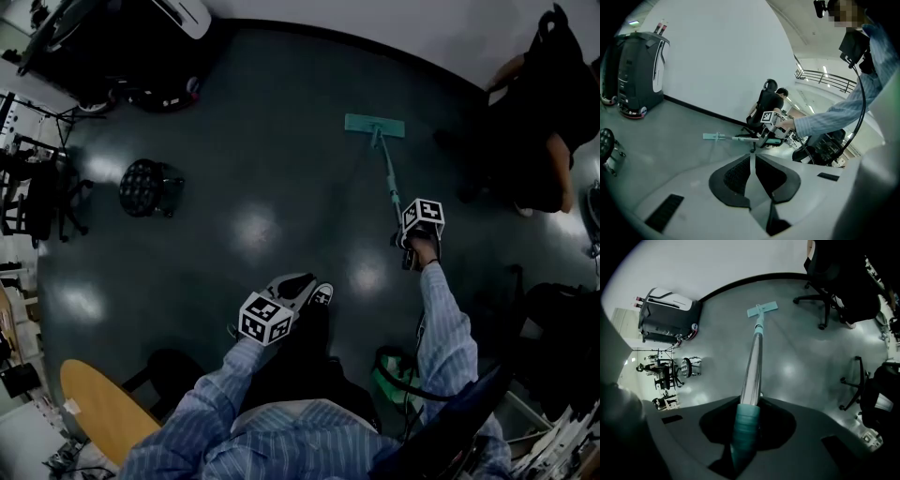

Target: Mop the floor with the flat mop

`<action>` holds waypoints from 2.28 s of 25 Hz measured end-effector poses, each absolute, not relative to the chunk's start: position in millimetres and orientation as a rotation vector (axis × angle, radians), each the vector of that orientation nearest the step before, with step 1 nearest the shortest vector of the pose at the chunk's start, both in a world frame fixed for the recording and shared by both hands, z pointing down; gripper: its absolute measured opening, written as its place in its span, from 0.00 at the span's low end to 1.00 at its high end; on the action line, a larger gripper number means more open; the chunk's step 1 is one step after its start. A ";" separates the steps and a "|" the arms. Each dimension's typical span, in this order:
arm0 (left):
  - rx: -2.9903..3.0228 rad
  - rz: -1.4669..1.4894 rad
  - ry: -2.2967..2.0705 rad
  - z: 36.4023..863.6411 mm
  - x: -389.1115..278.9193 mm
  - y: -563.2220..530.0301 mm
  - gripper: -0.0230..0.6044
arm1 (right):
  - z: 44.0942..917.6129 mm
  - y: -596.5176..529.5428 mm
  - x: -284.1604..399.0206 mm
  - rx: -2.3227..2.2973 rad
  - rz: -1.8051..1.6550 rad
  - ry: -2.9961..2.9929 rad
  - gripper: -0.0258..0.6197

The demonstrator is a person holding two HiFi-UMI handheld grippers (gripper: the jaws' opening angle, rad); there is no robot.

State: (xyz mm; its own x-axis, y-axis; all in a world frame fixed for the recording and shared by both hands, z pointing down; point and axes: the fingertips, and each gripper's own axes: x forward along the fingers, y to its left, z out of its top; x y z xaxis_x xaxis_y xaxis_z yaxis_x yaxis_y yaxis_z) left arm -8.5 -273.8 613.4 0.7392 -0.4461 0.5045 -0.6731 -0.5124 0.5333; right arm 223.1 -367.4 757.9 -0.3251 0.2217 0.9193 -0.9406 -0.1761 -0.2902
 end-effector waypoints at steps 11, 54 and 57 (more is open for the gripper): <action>2.108 0.398 -0.902 636.7 -35.1 -274.3 0.09 | 771.1 -470.3 218.8 1.011 1.626 -1.164 0.15; 2.272 0.291 -0.871 568.2 -13.6 44.5 0.09 | 719.7 186.6 199.5 0.863 1.656 -1.156 0.15; 2.261 0.283 -0.872 569.7 -13.8 84.5 0.09 | 719.3 238.4 203.8 0.855 1.653 -1.159 0.15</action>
